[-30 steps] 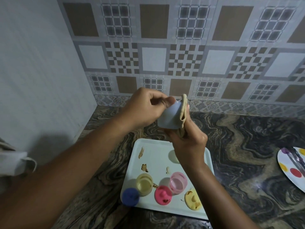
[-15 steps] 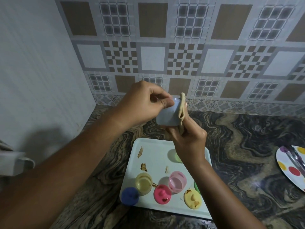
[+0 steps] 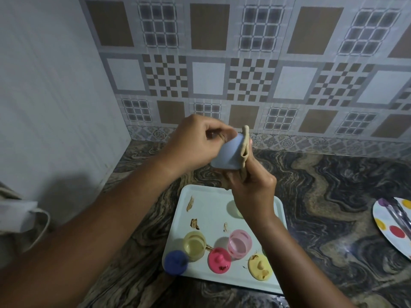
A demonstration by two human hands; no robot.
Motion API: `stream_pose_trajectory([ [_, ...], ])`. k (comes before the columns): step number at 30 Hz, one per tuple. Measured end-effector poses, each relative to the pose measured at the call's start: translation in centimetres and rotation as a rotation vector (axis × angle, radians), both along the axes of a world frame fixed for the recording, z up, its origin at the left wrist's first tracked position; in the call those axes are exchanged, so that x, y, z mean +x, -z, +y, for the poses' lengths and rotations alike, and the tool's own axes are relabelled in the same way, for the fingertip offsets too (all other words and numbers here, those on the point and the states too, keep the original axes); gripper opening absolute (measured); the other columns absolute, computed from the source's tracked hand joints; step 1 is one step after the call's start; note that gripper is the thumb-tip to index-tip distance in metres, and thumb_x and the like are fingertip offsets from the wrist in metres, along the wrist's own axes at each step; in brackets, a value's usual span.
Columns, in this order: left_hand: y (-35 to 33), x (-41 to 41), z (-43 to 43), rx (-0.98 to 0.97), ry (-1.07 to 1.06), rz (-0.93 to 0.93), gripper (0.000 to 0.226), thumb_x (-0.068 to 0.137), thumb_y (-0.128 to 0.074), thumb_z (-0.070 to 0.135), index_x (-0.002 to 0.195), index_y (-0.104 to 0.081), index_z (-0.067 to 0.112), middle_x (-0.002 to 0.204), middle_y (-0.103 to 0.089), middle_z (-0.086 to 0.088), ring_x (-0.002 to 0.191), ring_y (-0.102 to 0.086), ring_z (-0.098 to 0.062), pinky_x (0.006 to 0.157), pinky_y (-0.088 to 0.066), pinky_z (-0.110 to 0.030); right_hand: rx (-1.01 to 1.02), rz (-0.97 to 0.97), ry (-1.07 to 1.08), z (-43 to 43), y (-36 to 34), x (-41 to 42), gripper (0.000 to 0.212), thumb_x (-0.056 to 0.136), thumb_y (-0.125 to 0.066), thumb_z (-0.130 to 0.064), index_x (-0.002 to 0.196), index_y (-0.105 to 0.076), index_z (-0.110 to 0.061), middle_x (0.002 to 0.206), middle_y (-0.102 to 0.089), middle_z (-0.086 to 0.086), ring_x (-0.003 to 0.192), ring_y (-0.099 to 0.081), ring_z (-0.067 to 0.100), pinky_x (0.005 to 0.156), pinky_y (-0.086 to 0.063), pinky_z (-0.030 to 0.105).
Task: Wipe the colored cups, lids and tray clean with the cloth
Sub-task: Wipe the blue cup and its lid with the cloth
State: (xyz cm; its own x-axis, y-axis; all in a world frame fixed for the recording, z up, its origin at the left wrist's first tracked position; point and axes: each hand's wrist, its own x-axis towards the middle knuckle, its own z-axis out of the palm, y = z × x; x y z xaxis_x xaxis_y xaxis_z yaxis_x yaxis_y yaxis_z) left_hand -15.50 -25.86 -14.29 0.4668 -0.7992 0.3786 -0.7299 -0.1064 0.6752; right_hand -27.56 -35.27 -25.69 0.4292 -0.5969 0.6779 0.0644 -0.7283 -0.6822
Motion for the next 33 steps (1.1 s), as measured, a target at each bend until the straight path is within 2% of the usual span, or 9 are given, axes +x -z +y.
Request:
stream_pose_trajectory([
  [5, 0.2, 1.6, 0.4, 0.032, 0.033, 0.236, 0.012, 0.093, -0.065, 0.025, 0.101, -0.074, 0.027, 0.101, -0.074, 0.009, 0.09, -0.067, -0.001, 0.076, -0.056, -0.017, 0.045, 0.009, -0.01, -1.1, -0.3, -0.3, 0.047, 0.081, -0.071, -0.023, 0.106, -0.067, 0.017, 0.074, -0.048, -0.03, 0.065, -0.052, -0.014, 0.063, -0.033, 0.0],
  [8, 0.1, 1.1, 0.0, 0.012, 0.007, 0.151, 0.01, 0.09, -0.069, 0.02, 0.088, -0.071, 0.029, 0.087, -0.07, 0.015, 0.081, -0.066, -0.004, 0.071, -0.054, -0.013, -0.054, 0.054, 0.024, -0.7, -0.3, -0.6, 0.057, 0.079, -0.079, -0.008, 0.126, -0.059, 0.016, 0.098, -0.073, 0.008, 0.09, -0.065, -0.004, 0.08, -0.046, 0.004],
  [11, 0.2, -0.2, -0.7, 0.032, -0.01, -0.037, 0.005, 0.09, -0.07, 0.02, 0.09, -0.075, 0.021, 0.083, -0.069, 0.01, 0.078, -0.063, -0.002, 0.07, -0.051, -0.019, -0.188, 0.066, 0.029, -0.4, -0.2, -0.6, 0.066, 0.079, -0.081, -0.008, 0.134, -0.053, 0.016, 0.134, -0.059, 0.029, 0.124, -0.061, 0.03, 0.103, -0.049, 0.019],
  [15, 0.5, -0.4, -1.0, 0.041, 0.013, 0.006, 0.018, 0.093, -0.066, 0.03, 0.105, -0.075, 0.021, 0.096, -0.071, 0.012, 0.089, -0.061, 0.007, 0.073, -0.047, -0.01, -0.026, 0.033, 0.018, -0.2, -0.7, -1.7, 0.064, 0.087, -0.07, -0.029, 0.136, -0.054, 0.009, 0.093, -0.072, 0.011, 0.082, -0.062, -0.002, 0.081, -0.047, 0.007],
  [18, 0.9, 0.3, -1.1, 0.059, 0.046, 0.212, 0.024, 0.094, -0.062, 0.029, 0.113, -0.072, 0.019, 0.107, -0.07, 0.009, 0.094, -0.06, 0.01, 0.079, -0.049, -0.013, 0.009, 0.0, 0.008, -1.1, -0.7, -2.4, 0.066, 0.086, -0.069, -0.034, 0.135, -0.056, 0.009, 0.087, -0.057, -0.009, 0.08, -0.052, -0.021, 0.075, -0.039, 0.004],
  [21, 1.3, -0.1, -1.8, 0.017, 0.031, 0.228, 0.009, 0.093, -0.065, 0.023, 0.099, -0.072, 0.024, 0.091, -0.07, 0.01, 0.077, -0.062, 0.012, 0.069, -0.049, -0.007, -0.039, 0.005, 0.019, -0.8, -0.3, -2.6, 0.065, 0.087, -0.071, -0.028, 0.136, -0.053, 0.011, 0.092, -0.07, 0.012, 0.086, -0.057, -0.014, 0.08, -0.041, 0.004],
  [25, 1.3, -1.9, -2.5, 0.001, 0.027, 0.006, 0.008, 0.092, -0.068, 0.025, 0.09, -0.075, 0.023, 0.084, -0.071, 0.009, 0.081, -0.064, 0.0, 0.067, -0.046, -0.011, -0.173, 0.03, 0.073, -0.8, 0.6, -2.5, 0.069, 0.081, -0.084, -0.01, 0.135, -0.051, 0.016, 0.122, -0.067, 0.029, 0.107, -0.071, 0.035, 0.095, -0.049, 0.018],
  [30, 1.2, -1.0, -1.8, -0.012, 0.062, 0.25, 0.027, 0.093, -0.064, 0.034, 0.111, -0.074, 0.016, 0.105, -0.075, 0.005, 0.097, -0.069, -0.006, 0.084, -0.056, -0.022, -0.019, -0.101, 0.083, -0.7, -0.2, -3.0, 0.055, 0.09, -0.073, -0.034, 0.11, -0.066, 0.017, 0.076, -0.062, -0.012, 0.068, -0.053, -0.006, 0.065, -0.043, 0.017],
  [33, 1.1, -0.2, -1.3, 0.003, 0.104, 0.418, 0.015, 0.09, -0.068, 0.019, 0.102, -0.074, 0.014, 0.103, -0.075, 0.0, 0.1, -0.071, -0.015, 0.08, -0.062, -0.034, 0.015, -0.125, 0.051, -1.0, -0.4, -3.0, 0.059, 0.089, -0.068, -0.039, 0.101, -0.067, 0.018, 0.068, -0.049, -0.018, 0.06, -0.044, -0.003, 0.063, -0.037, 0.009],
])
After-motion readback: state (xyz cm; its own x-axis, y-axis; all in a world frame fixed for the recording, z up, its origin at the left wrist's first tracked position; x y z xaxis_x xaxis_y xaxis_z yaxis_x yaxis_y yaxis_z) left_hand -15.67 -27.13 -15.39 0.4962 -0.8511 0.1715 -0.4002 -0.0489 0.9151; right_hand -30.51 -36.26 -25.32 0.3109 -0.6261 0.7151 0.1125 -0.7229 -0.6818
